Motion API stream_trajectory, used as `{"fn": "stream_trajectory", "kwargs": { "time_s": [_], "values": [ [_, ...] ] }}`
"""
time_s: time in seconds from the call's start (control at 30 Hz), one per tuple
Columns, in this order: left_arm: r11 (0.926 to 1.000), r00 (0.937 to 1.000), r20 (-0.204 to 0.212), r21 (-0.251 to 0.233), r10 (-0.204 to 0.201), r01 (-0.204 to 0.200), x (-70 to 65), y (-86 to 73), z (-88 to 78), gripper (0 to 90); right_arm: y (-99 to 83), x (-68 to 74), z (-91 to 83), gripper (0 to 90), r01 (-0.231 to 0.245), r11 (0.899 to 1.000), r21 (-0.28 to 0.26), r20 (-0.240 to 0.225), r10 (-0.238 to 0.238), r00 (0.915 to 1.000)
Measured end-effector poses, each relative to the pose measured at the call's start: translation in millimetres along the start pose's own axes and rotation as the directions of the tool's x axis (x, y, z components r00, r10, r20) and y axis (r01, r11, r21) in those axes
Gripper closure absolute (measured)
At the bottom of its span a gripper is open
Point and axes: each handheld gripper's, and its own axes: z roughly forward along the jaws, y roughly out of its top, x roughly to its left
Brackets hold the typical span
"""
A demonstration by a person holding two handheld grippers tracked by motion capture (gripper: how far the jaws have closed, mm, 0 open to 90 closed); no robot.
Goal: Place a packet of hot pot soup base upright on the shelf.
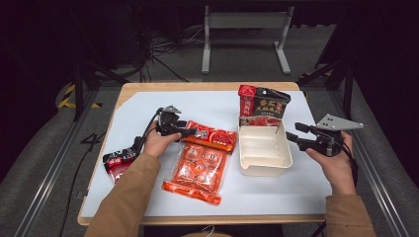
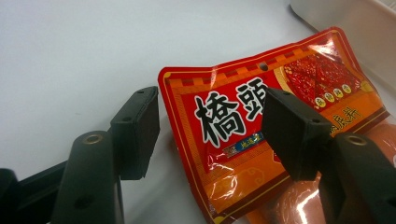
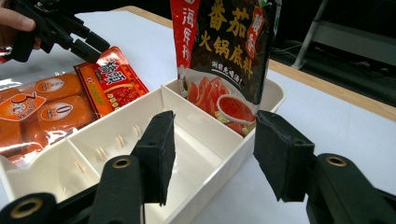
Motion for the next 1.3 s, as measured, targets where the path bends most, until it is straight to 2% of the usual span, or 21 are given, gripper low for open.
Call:
{"fn": "stream_trajectory", "kwargs": {
  "time_s": [0.33, 0.53, 0.63, 0.8, 0.83, 0.9, 0.97, 1.1, 1.17, 1.2, 1.27, 1.3],
  "values": [
    [0.9995, 0.9996, 0.026, 0.031, -0.01, 0.009, -0.5, -2.6, 7.0, 37.3, -0.9, 0.7, 2.2, 47.5, 0.006, 1.0, 0.009, -0.01, -0.006, 0.9999],
    [0.9981, 0.9989, 0.044, 0.061, -0.015, 0.012, -2.2, -4.0, 9.2, 41.6, -1.4, 1.4, 3.8, 47.1, 0.01, 1.0, 0.016, -0.021, -0.01, 0.9997],
    [0.9975, 0.9994, 0.035, 0.07, -0.009, 0.006, -1.5, -4.8, 10.1, 43.4, -1.8, 1.4, 4.5, 46.9, 0.01, 1.0, 0.019, -0.023, -0.01, 0.9997],
    [0.9976, 0.9994, 0.034, 0.069, -0.006, 0.004, -1.8, -5.3, 9.5, 52.1, -2.2, 1.3, 5.2, 46.6, 0.009, 1.0, 0.022, -0.027, -0.008, 0.9996],
    [0.9971, 0.9993, 0.036, 0.076, 0.0, -0.003, -2.9, -5.4, 9.6, 54.0, -2.3, 1.3, 5.4, 46.6, 0.008, 1.0, 0.024, -0.026, -0.008, 0.9996],
    [0.9952, 0.9986, 0.025, 0.085, 0.048, -0.049, -6.4, -5.0, 10.1, 59.3, -2.7, 1.4, 6.1, 46.6, 0.009, 1.0, 0.026, -0.031, -0.009, 0.9995],
    [0.9936, 0.9979, 0.008, 0.092, 0.064, -0.065, -9.1, -4.6, 9.9, 61.3, -2.9, 1.8, 6.8, 46.7, 0.013, 0.999, 0.03, -0.034, -0.012, 0.9993],
    [0.9938, 0.9975, -0.003, 0.086, 0.07, -0.07, -8.2, -5.4, 9.5, 69.2, -2.7, 2.4, 7.1, 46.9, 0.019, 0.999, 0.028, -0.035, -0.018, 0.9992],
    [0.9927, 0.9964, -0.011, 0.087, 0.084, -0.083, -7.6, -5.3, 9.2, 75.9, -2.7, 2.4, 7.0, 47.0, 0.02, 0.999, 0.029, -0.034, -0.019, 0.9992],
    [0.9904, 0.9943, -0.027, 0.096, 0.103, -0.1, -8.5, -4.9, 8.7, 75.9, -2.7, 2.4, 6.9, 47.1, 0.02, 0.999, 0.029, -0.033, -0.019, 0.9993],
    [0.9891, 0.9923, -0.046, 0.098, 0.115, -0.11, -10.1, -4.0, 7.7, 82.7, -2.9, 2.1, 6.6, 47.3, 0.02, 0.999, 0.028, -0.032, -0.019, 0.9993],
    [0.99, 0.9932, -0.046, 0.097, 0.107, -0.102, -10.2, -3.9, 7.0, 85.3, -3.1, 1.7, 6.3, 47.5, 0.019, 0.999, 0.026, -0.031, -0.019, 0.9993]
  ]
}}
